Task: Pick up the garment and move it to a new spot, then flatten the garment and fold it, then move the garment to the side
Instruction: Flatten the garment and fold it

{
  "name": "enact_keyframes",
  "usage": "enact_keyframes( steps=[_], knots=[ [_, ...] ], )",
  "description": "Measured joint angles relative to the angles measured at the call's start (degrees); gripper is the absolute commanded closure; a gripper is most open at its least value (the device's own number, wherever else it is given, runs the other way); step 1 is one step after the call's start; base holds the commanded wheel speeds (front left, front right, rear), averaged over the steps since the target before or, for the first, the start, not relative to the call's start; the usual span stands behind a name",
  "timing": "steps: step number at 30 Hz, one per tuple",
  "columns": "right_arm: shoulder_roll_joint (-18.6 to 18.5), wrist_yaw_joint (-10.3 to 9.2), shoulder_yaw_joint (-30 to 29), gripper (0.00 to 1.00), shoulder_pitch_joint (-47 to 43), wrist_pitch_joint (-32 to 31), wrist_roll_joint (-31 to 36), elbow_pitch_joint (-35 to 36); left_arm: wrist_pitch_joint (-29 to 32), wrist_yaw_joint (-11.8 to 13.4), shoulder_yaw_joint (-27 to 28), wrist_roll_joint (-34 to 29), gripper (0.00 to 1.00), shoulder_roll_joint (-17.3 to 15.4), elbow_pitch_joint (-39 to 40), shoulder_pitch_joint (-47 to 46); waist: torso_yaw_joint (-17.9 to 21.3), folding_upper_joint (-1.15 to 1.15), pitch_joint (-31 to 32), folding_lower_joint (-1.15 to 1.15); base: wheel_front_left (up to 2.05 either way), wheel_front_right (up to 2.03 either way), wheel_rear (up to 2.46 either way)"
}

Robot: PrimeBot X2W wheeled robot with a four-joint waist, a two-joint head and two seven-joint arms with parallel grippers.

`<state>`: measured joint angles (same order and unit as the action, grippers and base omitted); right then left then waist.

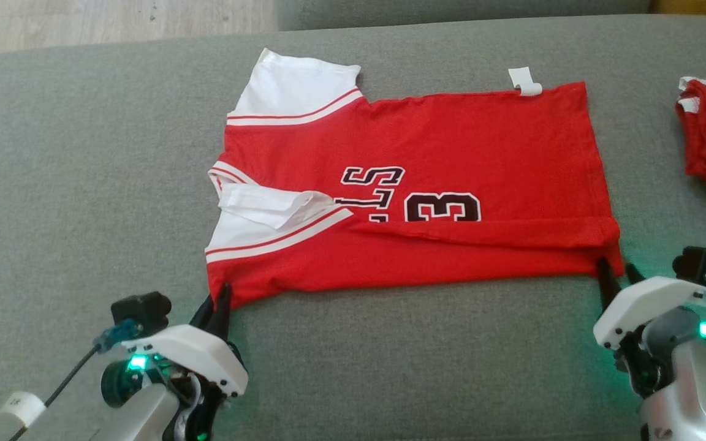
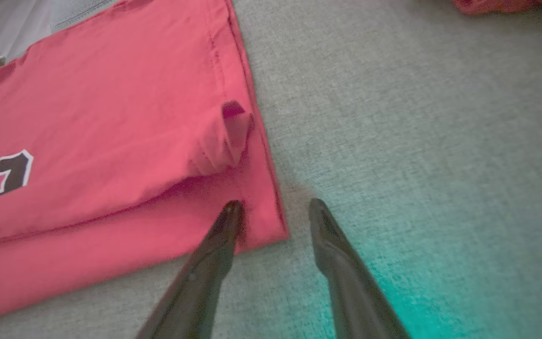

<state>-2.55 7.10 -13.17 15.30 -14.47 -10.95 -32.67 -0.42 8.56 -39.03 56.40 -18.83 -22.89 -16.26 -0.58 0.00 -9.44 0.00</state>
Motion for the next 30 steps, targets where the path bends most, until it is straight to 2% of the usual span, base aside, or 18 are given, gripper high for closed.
enact_keyframes(
  steps=[1,2,8,13,19,23,25,30],
  knots=[
    [-0.1,0.0,0.0,0.89,0.5,-0.1,-0.6,-0.8,-0.2,0.0,0.0,0.0,1.0,-0.1,0.3,0.0,-0.2,0.0,0.0,0.0,0.0,0.0,0.0],
    [-0.2,0.0,0.0,1.0,1.0,-0.2,-1.3,-1.5,-0.2,0.0,0.0,0.0,1.0,-0.3,0.8,0.0,-0.3,0.0,0.1,0.0,0.0,0.0,0.0],
    [-0.2,0.0,1.1,1.0,1.8,-0.2,-5.5,-3.2,-0.7,0.5,0.1,-0.5,1.0,-1.4,3.7,0.0,-0.7,0.0,1.3,0.0,0.0,0.0,0.0],
    [0.0,0.0,1.4,1.0,1.9,-2.8,-8.8,-1.8,-0.6,1.1,0.4,-0.6,1.0,-4.1,8.2,0.0,-0.8,0.0,3.2,0.0,0.0,0.0,0.0],
    [0.0,0.0,-0.5,1.0,2.0,-9.6,-9.3,5.4,1.3,3.7,1.7,-1.6,1.0,-9.3,17.8,0.7,-1.3,0.0,5.2,-0.01,0.0,0.0,0.0],
    [0.0,0.0,-1.5,1.0,-1.3,-13.5,-9.2,12.5,3.0,5.8,1.9,-1.6,1.0,-12.3,24.6,5.1,-1.8,0.0,5.7,-0.01,0.0,0.0,0.0],
    [0.1,0.0,-1.8,1.0,-6.9,-14.9,-9.2,16.2,3.2,7.4,1.7,-1.4,1.0,-13.3,26.9,10.0,-1.9,0.0,5.6,-0.01,0.0,0.0,0.0],
    [0.3,0.0,-1.1,1.0,-14.0,-14.0,-9.8,19.3,2.3,8.2,1.3,-0.3,1.0,-13.1,27.4,14.5,-1.6,0.0,5.4,-0.01,0.0,0.0,0.0]
  ],
)
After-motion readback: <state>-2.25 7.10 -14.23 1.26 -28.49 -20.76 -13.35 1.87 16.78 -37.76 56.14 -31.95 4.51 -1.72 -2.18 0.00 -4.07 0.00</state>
